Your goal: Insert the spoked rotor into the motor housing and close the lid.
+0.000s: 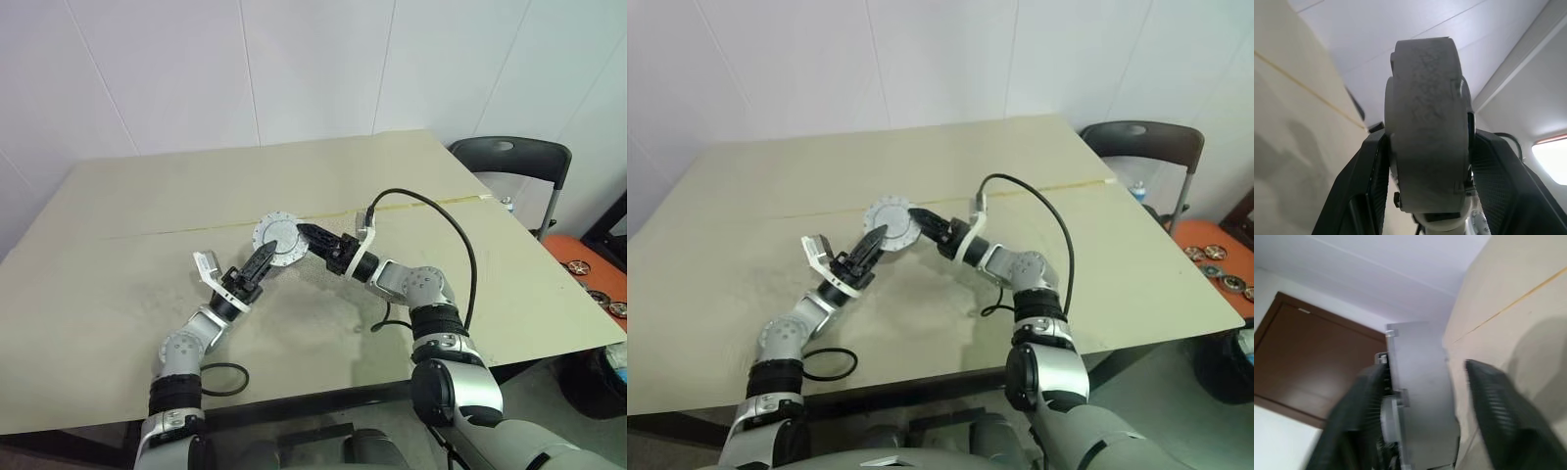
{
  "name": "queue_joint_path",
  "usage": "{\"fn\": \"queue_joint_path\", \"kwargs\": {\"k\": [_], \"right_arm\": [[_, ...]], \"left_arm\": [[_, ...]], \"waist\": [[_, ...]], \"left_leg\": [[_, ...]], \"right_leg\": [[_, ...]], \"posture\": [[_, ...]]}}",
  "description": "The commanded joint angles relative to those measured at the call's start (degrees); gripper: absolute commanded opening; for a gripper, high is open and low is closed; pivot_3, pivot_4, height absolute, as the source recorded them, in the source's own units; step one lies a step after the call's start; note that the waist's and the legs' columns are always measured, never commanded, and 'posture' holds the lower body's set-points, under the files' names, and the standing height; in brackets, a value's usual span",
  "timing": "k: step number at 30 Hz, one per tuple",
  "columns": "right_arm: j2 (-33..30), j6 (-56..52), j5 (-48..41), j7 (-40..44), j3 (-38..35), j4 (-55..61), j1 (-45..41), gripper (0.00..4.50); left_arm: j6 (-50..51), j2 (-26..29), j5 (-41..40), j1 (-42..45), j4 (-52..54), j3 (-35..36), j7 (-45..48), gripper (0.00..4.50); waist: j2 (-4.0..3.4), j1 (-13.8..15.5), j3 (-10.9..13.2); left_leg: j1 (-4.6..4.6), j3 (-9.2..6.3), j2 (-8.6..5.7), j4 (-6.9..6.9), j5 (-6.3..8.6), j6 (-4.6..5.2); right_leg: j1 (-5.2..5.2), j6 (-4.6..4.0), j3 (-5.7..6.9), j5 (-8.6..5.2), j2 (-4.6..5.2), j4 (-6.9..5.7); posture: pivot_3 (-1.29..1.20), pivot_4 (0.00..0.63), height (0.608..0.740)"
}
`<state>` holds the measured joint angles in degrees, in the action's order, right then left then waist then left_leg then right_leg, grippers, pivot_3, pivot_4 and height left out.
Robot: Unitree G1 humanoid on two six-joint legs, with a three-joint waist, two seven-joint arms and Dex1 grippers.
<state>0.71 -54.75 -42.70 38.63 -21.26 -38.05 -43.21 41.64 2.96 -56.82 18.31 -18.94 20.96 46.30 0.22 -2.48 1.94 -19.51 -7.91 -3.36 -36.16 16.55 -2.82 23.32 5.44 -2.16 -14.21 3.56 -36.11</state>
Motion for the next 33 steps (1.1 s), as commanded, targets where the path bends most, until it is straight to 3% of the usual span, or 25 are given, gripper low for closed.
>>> {"fn": "queue_joint_path", "kwargs": {"k": [1, 7, 13, 19, 33], "right_arm": [[1.66, 0.52, -0.27, 0.08, 1.61, 1.17, -2.39, 3.47], [1.93, 0.83, -0.32, -0.01, 2.10, 0.93, -2.14, 3.47], [1.91, 1.06, -0.04, -0.03, 2.35, 0.41, -2.01, 3.50], [1.88, 0.77, 0.04, 0.31, 2.79, 0.42, -1.73, 3.50], [1.73, 0.41, 0.09, 1.40, 3.99, 1.96, -0.79, 3.50]], "left_arm": [[-0.47, -1.48, 0.45, 1.59, 1.64, -1.76, -0.19, 2.19], [-3.02, -3.20, 0.06, 2.48, 0.96, 0.58, -1.92, 2.19], [-9.50, -3.91, -1.85, 5.85, -3.54, 7.53, -6.82, 2.11], [-13.61, -4.14, -0.27, 6.94, -5.56, 8.79, -9.16, 2.11], [-44.57, 0.39, 10.50, 11.66, -22.55, 16.52, -21.26, 2.11]], "waist": [[0.00, -0.11, 0.00], [0.00, -0.01, 0.00], [0.01, -0.08, 0.00], [0.03, 0.10, 0.01], [0.06, -0.10, -0.01]], "left_leg": [[0.01, 0.01, 0.00, 0.00, 0.00, 0.00], [0.00, 0.02, 0.00, 0.00, 0.00, 0.00], [0.02, 0.02, 0.01, -0.03, 0.00, 0.00], [-0.02, 0.02, 0.00, 0.00, 0.00, 0.00], [0.03, 0.03, 0.01, 0.00, 0.00, 0.01]], "right_leg": [[0.00, 0.00, -0.01, 0.00, -0.01, 0.00], [0.01, 0.00, -0.03, 0.00, 0.00, 0.00], [0.00, 0.00, -0.03, 0.03, -0.03, -0.01], [0.03, 0.01, -0.03, 0.03, -0.01, 0.03], [0.03, 0.04, -0.04, 0.05, -0.06, 0.00]], "posture": [[0.00, 0.000, 0.740], [0.00, 0.000, 0.740], [0.00, 0.000, 0.740], [0.00, 0.000, 0.740], [0.00, 0.000, 0.740]]}}
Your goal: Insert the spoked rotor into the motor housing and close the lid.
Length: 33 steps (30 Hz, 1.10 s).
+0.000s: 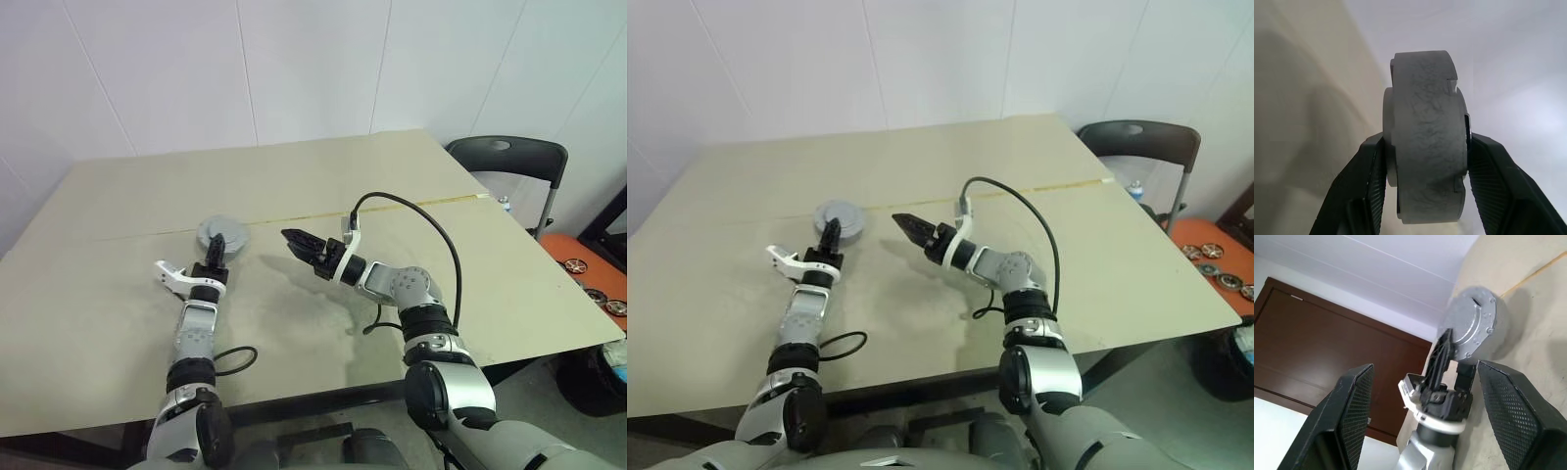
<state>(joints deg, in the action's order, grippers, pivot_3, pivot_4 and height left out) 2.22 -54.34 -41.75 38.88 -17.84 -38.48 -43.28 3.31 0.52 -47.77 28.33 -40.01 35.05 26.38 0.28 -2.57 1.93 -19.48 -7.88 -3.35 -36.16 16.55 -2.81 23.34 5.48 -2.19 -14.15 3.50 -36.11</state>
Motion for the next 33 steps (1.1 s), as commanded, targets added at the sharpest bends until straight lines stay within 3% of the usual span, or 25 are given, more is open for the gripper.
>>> {"fn": "queue_joint_path", "kwargs": {"k": [1, 14, 18, 22, 25, 33], "right_arm": [[0.17, 0.01, -0.81, 1.31, 0.73, 2.48, -0.67, 3.50], [0.19, -0.27, -0.83, 1.80, 1.86, 3.22, 0.08, 3.50], [0.09, 0.00, -0.59, 1.88, 2.09, 2.90, 0.05, 3.50], [0.02, 0.07, -0.45, 1.88, 2.29, 2.86, 0.12, 3.50], [0.00, 0.16, -0.39, 1.91, 2.43, 2.82, 0.13, 3.50], [-0.20, 0.69, 0.25, 2.51, 3.10, 2.25, 0.29, 3.50]], "left_arm": [[-7.44, 3.25, 1.69, 1.84, -2.51, 2.80, -1.80, 2.11], [-15.77, 7.94, 0.93, 0.64, -8.34, 6.96, -6.71, 2.11], [-18.47, 8.26, 1.35, 0.59, -9.69, 7.92, -10.03, 3.32], [-24.46, 9.73, 3.81, 0.90, -13.30, 8.74, -19.27, 4.46], [-27.73, 10.90, 5.44, 0.79, -15.67, 8.67, -24.17, 4.46], [-33.26, 13.13, 13.39, -0.44, -17.68, 5.99, -37.59, 4.46]], "waist": [[0.00, -0.05, 0.00], [0.08, -1.98, -0.07], [0.02, -2.76, -0.12], [0.04, -3.57, -0.13], [0.03, -5.01, -0.13], [0.00, -6.80, -0.15]], "left_leg": [[0.00, 0.00, 0.00, 0.00, 0.00, 0.00], [0.15, 0.04, 0.15, -0.01, 0.00, 0.00], [0.24, 0.02, 0.22, -0.01, 0.00, 0.00], [0.66, 0.01, 0.27, 0.01, 0.00, 0.00], [1.19, -0.11, 0.35, 0.27, 0.03, 0.01], [1.55, -0.25, 0.52, 0.31, 0.41, -0.16]], "right_leg": [[0.00, 0.00, 0.00, 0.00, 0.00, -0.01], [0.00, -0.11, -0.13, 0.09, -0.24, -0.14], [-0.02, -0.16, -0.15, 0.13, -0.35, -0.20], [-0.27, -0.05, -0.38, 0.15, -0.60, -0.24], [-0.80, -0.02, -0.63, 0.15, -0.88, -0.21], [-0.62, -0.01, -0.68, 0.22, -0.94, -0.22]], "posture": [[0.00, 0.000, 0.740], [0.00, 0.000, 0.740], [0.00, 0.000, 0.740], [0.00, 0.000, 0.740], [0.00, 0.000, 0.740], [0.00, 0.000, 0.740]]}}
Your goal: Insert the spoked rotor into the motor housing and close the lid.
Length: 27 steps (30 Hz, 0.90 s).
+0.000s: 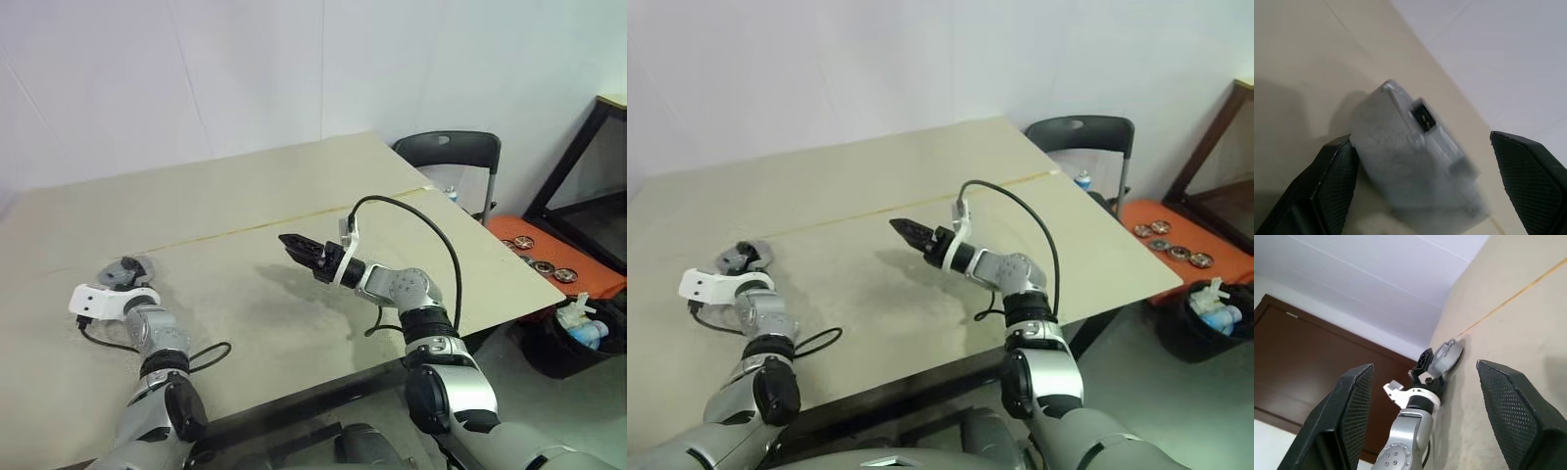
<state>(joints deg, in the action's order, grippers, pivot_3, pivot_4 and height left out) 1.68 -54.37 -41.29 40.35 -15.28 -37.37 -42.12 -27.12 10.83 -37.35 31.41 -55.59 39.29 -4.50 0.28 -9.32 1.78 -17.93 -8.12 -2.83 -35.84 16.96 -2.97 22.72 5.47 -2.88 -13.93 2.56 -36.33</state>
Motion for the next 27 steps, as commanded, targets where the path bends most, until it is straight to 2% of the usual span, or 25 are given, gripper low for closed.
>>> {"fn": "queue_joint_path", "kwargs": {"k": [1, 2, 7, 11, 19, 23, 27], "right_arm": [[0.34, 0.76, -0.13, 1.13, 0.64, 1.10, -0.86, 3.50], [0.34, 0.77, -0.10, 1.22, 0.71, 1.07, -0.85, 3.50], [0.26, 0.79, -0.01, 1.56, 1.02, 1.03, -0.84, 3.50], [0.16, 0.75, 0.19, 1.90, 1.31, 1.04, -0.62, 3.50], [-0.08, 0.47, 0.53, 2.05, 2.35, 2.11, 0.16, 3.50], [-1.17, 6.88, 7.57, -1.20, 7.72, 5.34, 2.02, 3.50], [-2.05, 12.37, 10.28, -3.90, 7.58, 7.38, 2.33, 3.50]], "left_arm": [[-3.27, 3.15, 4.50, -3.69, -2.18, 1.17, -8.82, 4.46], [-3.64, 3.44, 5.91, -3.83, -2.24, 0.66, -10.70, 4.46], [-4.33, 5.18, 13.77, -4.53, -1.91, -2.89, -19.39, 4.46], [-5.27, 5.69, 17.85, -4.26, -0.29, -5.81, -19.25, 4.46], [-8.26, 4.63, 17.96, -4.74, 9.62, -14.08, 5.05, 4.46], [-1.44, 3.61, 12.46, -7.53, 22.66, -19.83, 21.11, 4.46], [8.05, 4.29, 8.44, -11.22, 33.37, -24.16, 31.27, 4.46]], "waist": [[0.00, -0.06, 0.00], [0.00, -0.05, 0.00], [0.01, 1.02, 0.00], [0.06, 3.06, 0.00], [0.13, 7.15, 0.02], [0.14, 7.22, 0.01], [0.12, 6.80, 0.02]], "left_leg": [[0.04, -0.02, 0.01, 0.00, 0.05, -0.01], [0.28, -0.02, 0.02, 0.00, 0.07, -0.03], [0.12, 0.00, 0.22, -0.07, 0.23, -0.31], [-0.49, -0.02, 0.05, -0.32, 0.23, -0.32], [-0.65, 0.04, -0.32, -0.31, 0.23, -0.32], [-0.68, 0.08, -0.34, -0.31, 0.23, -0.32], [-0.73, 0.09, -0.33, -0.34, 0.23, -0.31]], "right_leg": [[0.05, 0.00, -0.03, 0.00, -0.01, 0.00], [0.11, 0.00, -0.06, 0.00, -0.01, 0.01], [0.22, -0.03, -0.10, 0.03, 0.00, 0.12], [0.74, -0.14, -0.10, 0.32, 0.07, 0.15], [0.74, -0.15, 0.01, 0.32, 0.21, 0.28], [0.74, -0.15, 0.01, 0.32, 0.24, 0.32], [0.78, -0.15, 0.00, 0.33, 0.24, 0.30]], "posture": [[0.00, 0.000, 0.740], [0.00, 0.000, 0.740], [0.00, 0.000, 0.740], [0.00, 0.000, 0.740], [0.00, 0.000, 0.740], [0.00, 0.000, 0.740], [0.00, 0.000, 0.740]]}}
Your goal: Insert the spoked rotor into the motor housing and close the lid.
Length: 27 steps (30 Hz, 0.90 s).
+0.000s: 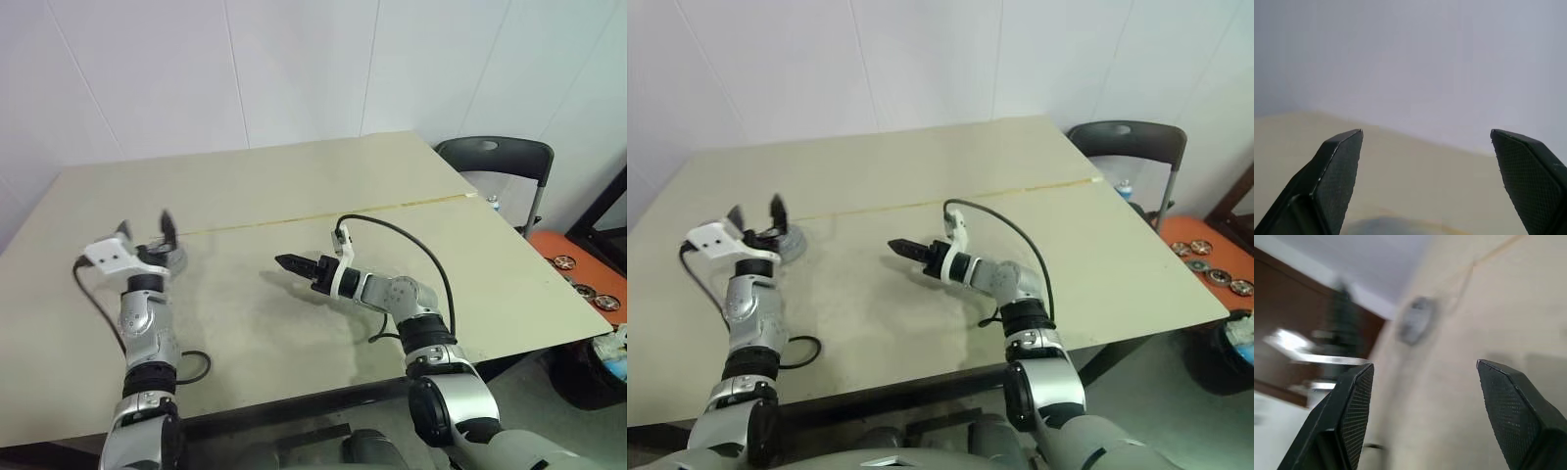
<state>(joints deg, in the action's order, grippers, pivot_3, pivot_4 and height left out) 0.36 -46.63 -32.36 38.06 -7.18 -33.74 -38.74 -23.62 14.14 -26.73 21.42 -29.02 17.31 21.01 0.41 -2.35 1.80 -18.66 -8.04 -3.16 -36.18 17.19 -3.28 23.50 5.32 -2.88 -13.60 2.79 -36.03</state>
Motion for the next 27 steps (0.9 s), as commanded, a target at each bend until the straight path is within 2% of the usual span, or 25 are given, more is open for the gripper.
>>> {"fn": "queue_joint_path", "kwargs": {"k": [1, 4, 8, 12, 13, 19, 27], "right_arm": [[-1.14, 7.20, 2.89, -2.46, -0.17, 4.09, -0.82, 3.50], [-3.12, 13.76, 6.20, -4.08, 0.22, 6.69, 0.05, 3.50], [-5.15, 17.21, 7.66, -4.89, -0.03, 9.71, 0.89, 3.50], [-7.89, 19.04, 10.49, -4.35, 2.51, 14.71, 2.90, 4.41], [-8.47, 19.46, 11.22, -3.93, 3.49, 16.10, 3.58, 4.46], [-11.14, 25.42, 18.16, -6.63, 7.50, 19.09, 5.73, 4.46], [-11.76, 33.24, 22.58, -7.44, 9.25, 17.03, 5.94, 4.46]], "left_arm": [[6.66, 1.49, -2.57, -2.30, 8.96, -3.21, 7.97, 4.46], [12.33, 3.42, -3.04, -5.09, 14.62, -6.04, 13.49, 4.46], [16.70, 4.17, -4.18, -6.99, 19.61, -6.74, 16.19, 4.46], [19.97, 4.12, -4.55, -9.70, 24.23, -7.67, 18.18, 4.50], [20.63, 4.19, -4.06, -10.52, 25.42, -8.44, 18.67, 4.50], [22.46, 3.62, -0.99, -11.59, 28.75, -9.97, 16.71, 4.50], [22.65, 3.56, 0.89, -11.80, 28.35, -10.38, 17.09, 4.50]], "waist": [[-0.01, -0.25, 0.01], [-0.03, -0.28, 0.02], [-0.04, -0.17, 0.04], [-0.05, -0.17, 0.05], [-0.05, -0.16, 0.05], [-0.06, 0.02, 0.10], [-0.05, 0.02, 0.11]], "left_leg": [[0.04, 0.01, 0.01, 0.01, 0.00, 0.00], [0.10, 0.02, 0.04, 0.02, 0.00, 0.00], [0.10, 0.01, 0.06, 0.00, 0.00, 0.01], [0.11, 0.02, 0.06, 0.00, 0.00, 0.01], [0.12, 0.04, 0.06, 0.01, 0.00, 0.01], [0.13, 0.04, 0.06, -0.01, 0.00, 0.02], [0.21, 0.05, 0.06, 0.00, 0.00, 0.02]], "right_leg": [[-0.01, 0.00, -0.02, 0.00, -0.01, -0.01], [-0.04, 0.00, -0.02, 0.00, -0.07, -0.02], [-0.06, 0.00, -0.02, -0.01, -0.10, -0.01], [-0.09, 0.00, -0.02, -0.01, -0.08, 0.02], [-0.09, 0.00, -0.04, -0.01, -0.08, 0.04], [-0.11, 0.00, -0.04, -0.02, -0.09, 0.05], [-0.20, 0.00, -0.04, -0.02, -0.09, 0.07]], "posture": [[0.00, 0.000, 0.740], [0.00, 0.000, 0.740], [0.00, 0.000, 0.740], [0.00, 0.000, 0.740], [0.00, 0.000, 0.740], [0.00, 0.000, 0.740], [0.00, 0.000, 0.740]]}}
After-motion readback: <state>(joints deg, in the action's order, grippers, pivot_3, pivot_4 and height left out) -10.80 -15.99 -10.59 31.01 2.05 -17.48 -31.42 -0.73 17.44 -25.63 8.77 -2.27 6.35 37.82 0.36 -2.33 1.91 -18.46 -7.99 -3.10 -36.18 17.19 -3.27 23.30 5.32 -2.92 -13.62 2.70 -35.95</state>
